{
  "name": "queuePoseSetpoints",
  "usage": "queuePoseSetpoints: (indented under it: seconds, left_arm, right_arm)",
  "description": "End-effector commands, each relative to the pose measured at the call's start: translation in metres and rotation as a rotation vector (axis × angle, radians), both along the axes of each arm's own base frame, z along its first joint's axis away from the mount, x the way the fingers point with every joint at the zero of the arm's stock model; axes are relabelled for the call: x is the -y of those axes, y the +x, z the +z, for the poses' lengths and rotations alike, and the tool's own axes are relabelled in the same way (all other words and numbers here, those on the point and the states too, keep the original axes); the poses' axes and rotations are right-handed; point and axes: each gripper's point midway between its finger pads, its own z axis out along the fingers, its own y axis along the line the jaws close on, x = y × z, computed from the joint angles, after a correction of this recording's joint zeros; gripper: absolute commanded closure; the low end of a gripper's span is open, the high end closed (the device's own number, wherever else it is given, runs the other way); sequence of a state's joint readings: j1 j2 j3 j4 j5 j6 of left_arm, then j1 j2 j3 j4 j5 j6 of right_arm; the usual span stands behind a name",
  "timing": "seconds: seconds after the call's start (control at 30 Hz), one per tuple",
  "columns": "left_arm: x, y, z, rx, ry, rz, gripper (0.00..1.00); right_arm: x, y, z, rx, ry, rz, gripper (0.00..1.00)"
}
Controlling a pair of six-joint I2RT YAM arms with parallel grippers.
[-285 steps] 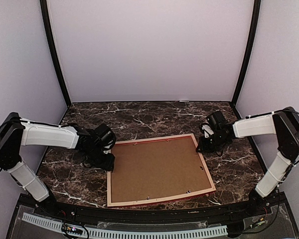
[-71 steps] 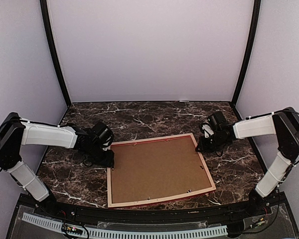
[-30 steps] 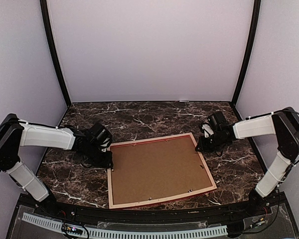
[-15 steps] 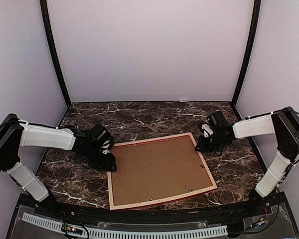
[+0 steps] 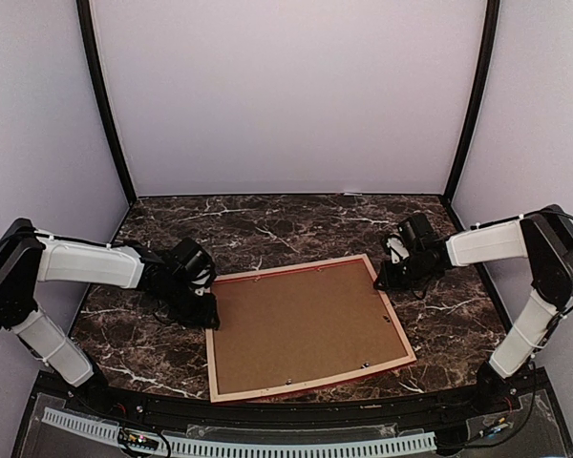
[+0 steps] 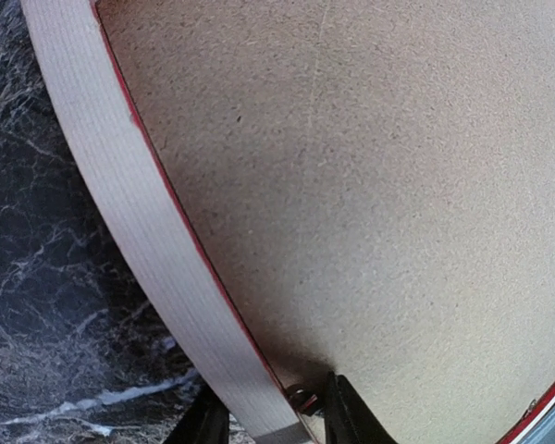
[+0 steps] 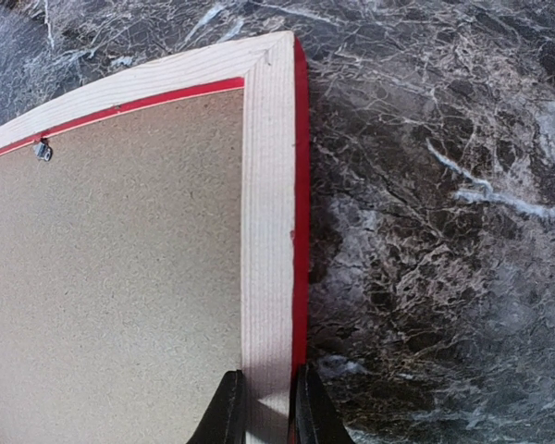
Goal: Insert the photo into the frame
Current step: Press the fastener onto the backboard.
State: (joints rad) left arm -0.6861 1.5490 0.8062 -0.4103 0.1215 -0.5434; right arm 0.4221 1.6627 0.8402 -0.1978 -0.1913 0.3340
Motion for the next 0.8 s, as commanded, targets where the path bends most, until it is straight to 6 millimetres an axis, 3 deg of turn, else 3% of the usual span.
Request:
queuePoseSetpoints:
  seconds: [0.0, 0.53, 0.77]
  left_arm:
    - [-0.002, -0.001, -0.005, 0.012, 0.013, 0.001, 0.67]
    - [0.000, 0.031, -0.015, 0.053, 0.004, 0.049, 0.70]
    - [-0.005, 0.047, -0.017, 0.080, 0.023, 0.097, 0.63]
  right_arm:
    - [0.010, -0.039, -0.040, -0.172, -0.033, -0.007, 1.00]
    - [0.001, -0.052, -0.031, -0.160, 0.085, -0.051, 1.00]
    - [-0.005, -0.058, -0.033, -0.165, 0.098, -0.049, 1.00]
